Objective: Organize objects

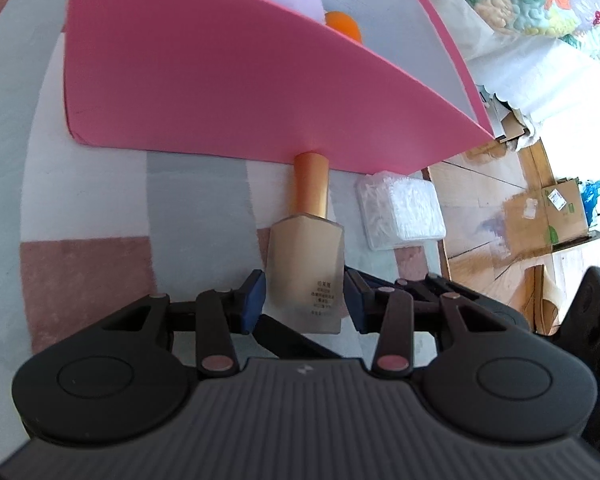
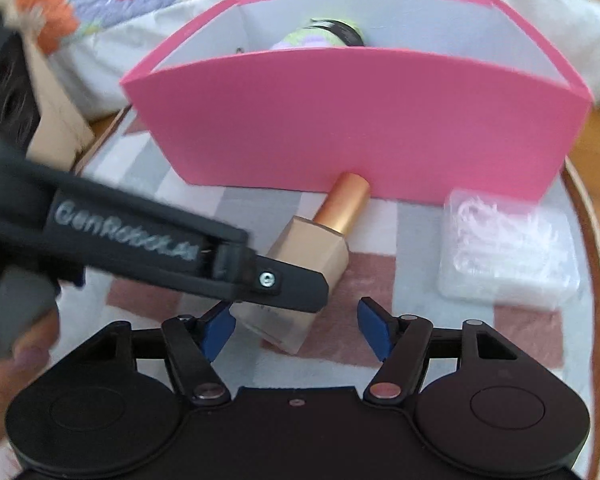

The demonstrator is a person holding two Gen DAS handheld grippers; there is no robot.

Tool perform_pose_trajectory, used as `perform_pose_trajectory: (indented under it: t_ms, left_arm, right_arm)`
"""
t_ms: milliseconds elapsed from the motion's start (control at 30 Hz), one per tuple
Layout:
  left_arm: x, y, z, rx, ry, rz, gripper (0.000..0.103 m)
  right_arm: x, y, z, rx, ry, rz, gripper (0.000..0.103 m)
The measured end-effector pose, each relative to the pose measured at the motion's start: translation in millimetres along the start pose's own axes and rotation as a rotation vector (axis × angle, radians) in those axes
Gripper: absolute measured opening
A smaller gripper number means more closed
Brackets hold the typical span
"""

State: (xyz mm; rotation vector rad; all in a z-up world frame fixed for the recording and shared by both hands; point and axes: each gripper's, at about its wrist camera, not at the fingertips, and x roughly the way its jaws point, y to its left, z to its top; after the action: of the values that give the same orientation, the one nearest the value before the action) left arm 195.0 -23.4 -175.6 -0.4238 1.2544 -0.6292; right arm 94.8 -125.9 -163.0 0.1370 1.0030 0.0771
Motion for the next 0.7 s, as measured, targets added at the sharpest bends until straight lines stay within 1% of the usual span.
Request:
perform_pose_trajectory:
  t_ms: [67, 100, 133, 200, 267, 333, 400, 533, 600, 667, 700]
  left_arm:
    - [3, 1, 0, -0.016, 0.006, -0.022, 0.04]
    - [2, 2, -1, -0.018, 0.002, -0.024, 0.04]
    - [2, 3, -1, -0.016, -0.006, -0.022, 0.04]
    - [4, 0, -2, -0.011, -0.018, -0.012, 0.042]
    - [7, -3, -3, -0.02, -0.019, -0.008, 0.043]
    - [10, -4, -2, -0.025, -0.024, -0.006, 0.043]
    - [12, -5, -1, -0.031, -0.034, 0.002, 0.044]
    - [11, -9, -7, -0.045, -0.066, 0.03, 0.045]
    - [9, -13, -13, -0.039, -0.077, 0.049, 0.045]
    - [5, -20, -19, -0.024, -0.091, 0.065, 0.045]
    - [1, -23, -22, -0.016, -0.102, 0.069, 0.045]
  right_arm:
    - [0, 9, -3, -0.109, -0.009, -0.028, 0.052]
    - [-2, 11, -5, -0.144, -0.009, -0.044, 0.049]
    - [-4, 8, -6, -0.142, -0.004, -0.039, 0.047]
    - [-8, -4, -5, -0.087, 0.022, -0.009, 0.042]
    - [-10, -20, -3, -0.014, 0.043, 0.034, 0.041]
    - [-10, -28, -1, 0.024, 0.039, 0.059, 0.041]
    - [-8, -28, 0, -0.007, 0.021, 0.053, 0.044]
    - [-5, -21, -2, -0.088, -0.013, 0.015, 0.043]
    - [-7, -24, -1, -0.081, -0.007, 0.025, 0.043]
    - [-11, -30, 1, -0.036, 0.006, 0.053, 0.043]
    - [-14, -30, 1, -0.033, 0.004, 0.058, 0.043]
